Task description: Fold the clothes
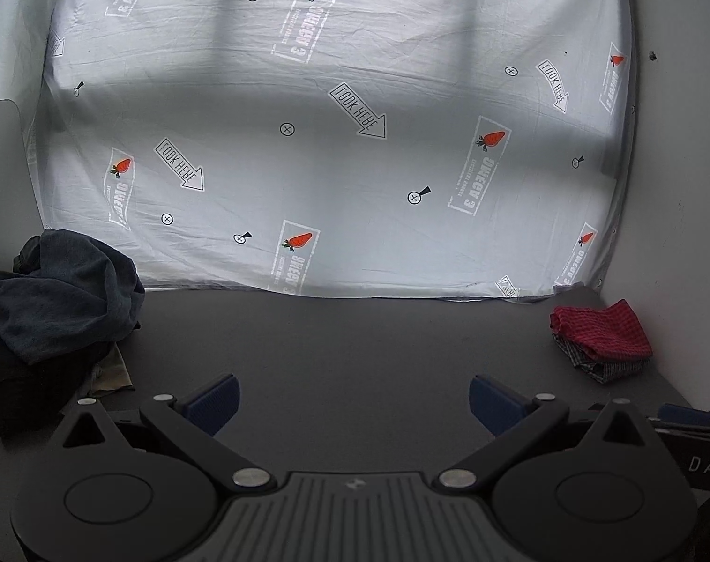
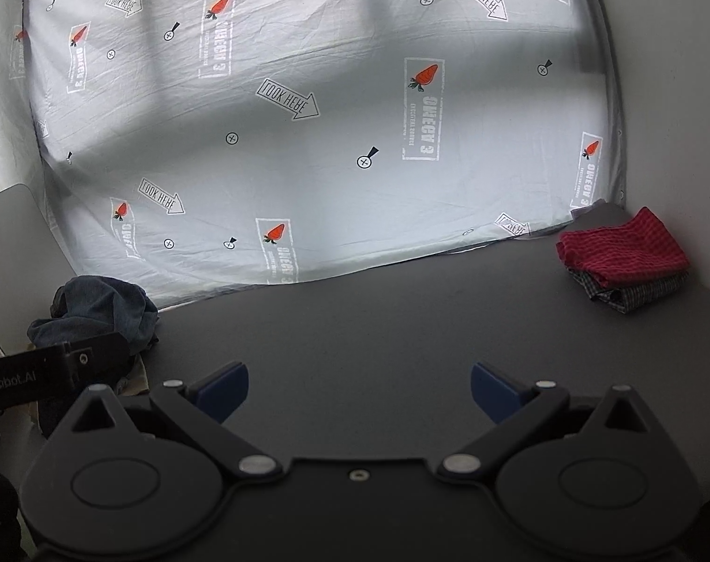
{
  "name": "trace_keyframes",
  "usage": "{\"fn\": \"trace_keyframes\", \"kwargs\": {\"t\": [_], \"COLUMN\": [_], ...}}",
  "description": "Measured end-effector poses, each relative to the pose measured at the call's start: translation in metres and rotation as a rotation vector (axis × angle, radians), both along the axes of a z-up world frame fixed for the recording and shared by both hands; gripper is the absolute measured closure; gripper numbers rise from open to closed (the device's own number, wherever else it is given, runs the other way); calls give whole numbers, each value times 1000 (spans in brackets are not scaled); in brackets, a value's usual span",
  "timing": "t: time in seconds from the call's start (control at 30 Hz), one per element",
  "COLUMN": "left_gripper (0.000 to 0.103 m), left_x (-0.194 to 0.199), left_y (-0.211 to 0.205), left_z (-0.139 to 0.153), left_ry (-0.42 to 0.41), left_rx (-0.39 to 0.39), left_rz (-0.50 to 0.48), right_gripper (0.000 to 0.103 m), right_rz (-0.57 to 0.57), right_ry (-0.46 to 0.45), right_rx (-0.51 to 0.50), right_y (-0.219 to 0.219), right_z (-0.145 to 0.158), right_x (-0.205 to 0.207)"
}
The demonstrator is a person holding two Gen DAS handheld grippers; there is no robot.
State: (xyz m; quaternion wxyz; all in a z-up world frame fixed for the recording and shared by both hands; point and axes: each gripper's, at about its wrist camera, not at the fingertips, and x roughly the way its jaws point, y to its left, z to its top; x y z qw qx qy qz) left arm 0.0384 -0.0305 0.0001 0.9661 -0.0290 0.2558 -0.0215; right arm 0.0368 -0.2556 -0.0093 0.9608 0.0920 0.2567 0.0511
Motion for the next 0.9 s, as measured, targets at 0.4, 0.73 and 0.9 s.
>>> {"fn": "trace_keyframes", "kwargs": {"t": [0.4,0.73,0.9], "left_gripper": [0,0,0], "left_x": [-44,-60,-64], "left_y": [37,47,44], "left_z": [-35,-36,-33], "left_ry": [161,156,140], "left_rx": [12,33,33], "left_rz": [30,26,20], "right_gripper": [1,1,1], "right_rz": [67,63,50], "right_ry": [152,163,159], "right_rx": [-71,-117,-117], "right_y": [63,72,68], "right_z": [-33,-35,-35], "right_x": [-43,-53,-57]}}
